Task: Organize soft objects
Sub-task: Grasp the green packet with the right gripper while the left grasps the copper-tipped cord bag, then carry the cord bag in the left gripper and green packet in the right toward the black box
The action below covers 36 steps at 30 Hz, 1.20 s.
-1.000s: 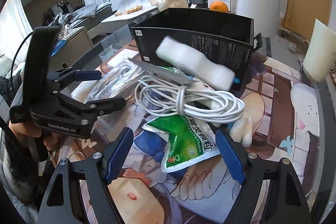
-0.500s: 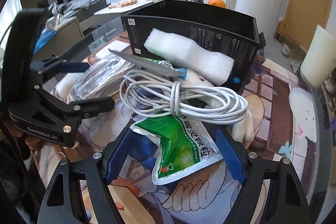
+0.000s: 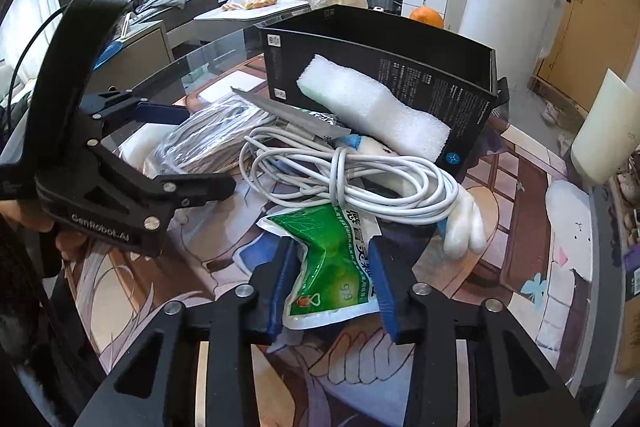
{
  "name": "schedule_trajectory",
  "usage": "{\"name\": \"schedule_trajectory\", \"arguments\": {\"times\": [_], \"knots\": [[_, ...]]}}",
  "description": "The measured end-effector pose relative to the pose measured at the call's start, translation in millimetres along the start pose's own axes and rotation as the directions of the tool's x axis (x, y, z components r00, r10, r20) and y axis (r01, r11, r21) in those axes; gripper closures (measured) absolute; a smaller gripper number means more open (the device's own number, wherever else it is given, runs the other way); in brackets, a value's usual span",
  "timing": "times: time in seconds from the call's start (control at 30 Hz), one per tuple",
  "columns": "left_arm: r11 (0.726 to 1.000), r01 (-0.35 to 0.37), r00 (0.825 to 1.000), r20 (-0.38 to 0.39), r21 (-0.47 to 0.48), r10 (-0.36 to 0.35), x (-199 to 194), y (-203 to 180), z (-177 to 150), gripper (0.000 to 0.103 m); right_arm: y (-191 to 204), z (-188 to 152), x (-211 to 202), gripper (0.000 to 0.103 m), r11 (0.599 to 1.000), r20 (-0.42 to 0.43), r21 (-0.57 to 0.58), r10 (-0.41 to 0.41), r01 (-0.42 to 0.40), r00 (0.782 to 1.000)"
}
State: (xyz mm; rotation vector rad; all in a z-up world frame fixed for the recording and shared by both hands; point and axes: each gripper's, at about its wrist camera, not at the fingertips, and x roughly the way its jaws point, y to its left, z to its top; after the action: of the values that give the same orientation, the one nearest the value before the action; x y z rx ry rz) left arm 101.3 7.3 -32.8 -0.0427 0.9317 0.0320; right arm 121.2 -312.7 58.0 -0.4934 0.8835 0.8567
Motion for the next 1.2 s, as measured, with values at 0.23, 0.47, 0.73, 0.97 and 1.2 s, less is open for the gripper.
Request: {"name": "schedule_trajectory", "arguments": {"times": [0.23,0.47,0.73,0.97,1.2], "knots": [[1.000,0.002,1.000,-0.002,0.001,-0.002,0,0,0,0.000,-2,2,-11,0.077,1.000,0.020,0.009,0.023,-0.023,1.000],[1.000,0.020,1.000,0.017,0.009,-0.020,-2,-1,-1,0.014,-3,2,-27,0.079,0.999,0.048,0.014,0.042,-0.043,0.998],[0.999,0.041,0.997,0.071,0.025,-0.042,-13,-3,-4,0.062,-2,5,-44,0.081,0.998,0.095,0.010,0.060,-0.061,0.994],[0.999,0.045,0.992,0.121,0.015,-0.046,-28,2,-10,0.068,-6,9,-56,0.082,0.997,0.140,0.024,0.073,-0.077,0.987],[0.999,0.038,0.984,0.173,-0.027,-0.033,-48,15,-11,0.068,-12,13,-70,0.082,0.994,0.215,0.051,0.081,-0.094,0.973]]}}
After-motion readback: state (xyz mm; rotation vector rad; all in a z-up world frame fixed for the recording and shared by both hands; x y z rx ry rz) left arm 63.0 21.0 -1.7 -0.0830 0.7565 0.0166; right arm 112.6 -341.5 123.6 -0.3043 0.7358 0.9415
